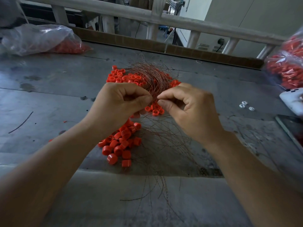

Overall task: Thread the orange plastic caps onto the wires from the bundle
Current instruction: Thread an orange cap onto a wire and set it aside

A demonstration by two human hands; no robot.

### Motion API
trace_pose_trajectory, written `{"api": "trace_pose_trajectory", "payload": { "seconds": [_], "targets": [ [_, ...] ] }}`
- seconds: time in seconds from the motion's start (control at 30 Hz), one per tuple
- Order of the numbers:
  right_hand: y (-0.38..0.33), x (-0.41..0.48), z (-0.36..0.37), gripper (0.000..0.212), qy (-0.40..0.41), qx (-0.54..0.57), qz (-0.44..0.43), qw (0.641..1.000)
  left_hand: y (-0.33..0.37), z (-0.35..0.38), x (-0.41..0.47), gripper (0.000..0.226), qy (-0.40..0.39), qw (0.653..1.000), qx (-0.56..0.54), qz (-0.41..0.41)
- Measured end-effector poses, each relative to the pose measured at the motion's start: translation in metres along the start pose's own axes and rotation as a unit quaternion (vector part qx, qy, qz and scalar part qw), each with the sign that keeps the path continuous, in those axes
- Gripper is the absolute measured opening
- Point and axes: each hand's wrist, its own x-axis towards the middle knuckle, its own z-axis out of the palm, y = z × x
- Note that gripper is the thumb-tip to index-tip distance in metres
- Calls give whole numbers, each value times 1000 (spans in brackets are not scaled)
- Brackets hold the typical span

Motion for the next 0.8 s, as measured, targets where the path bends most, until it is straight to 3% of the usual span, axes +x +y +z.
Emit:
{"api": "trace_pose_trajectory", "payload": {
  "seconds": [0.2,0.43,0.8],
  "targets": [
    [2,1,-6,7,32,10,35,999,2,-2,0,26,-1,988,-143,-54],
    [-3,0,-7,5,38,59,45,997,4,-4,1,25,-28,938,-322,-124],
    [-7,-1,-8,6,27,72,40,996,3,-4,0,25,-76,931,-334,-127]
  ]
}}
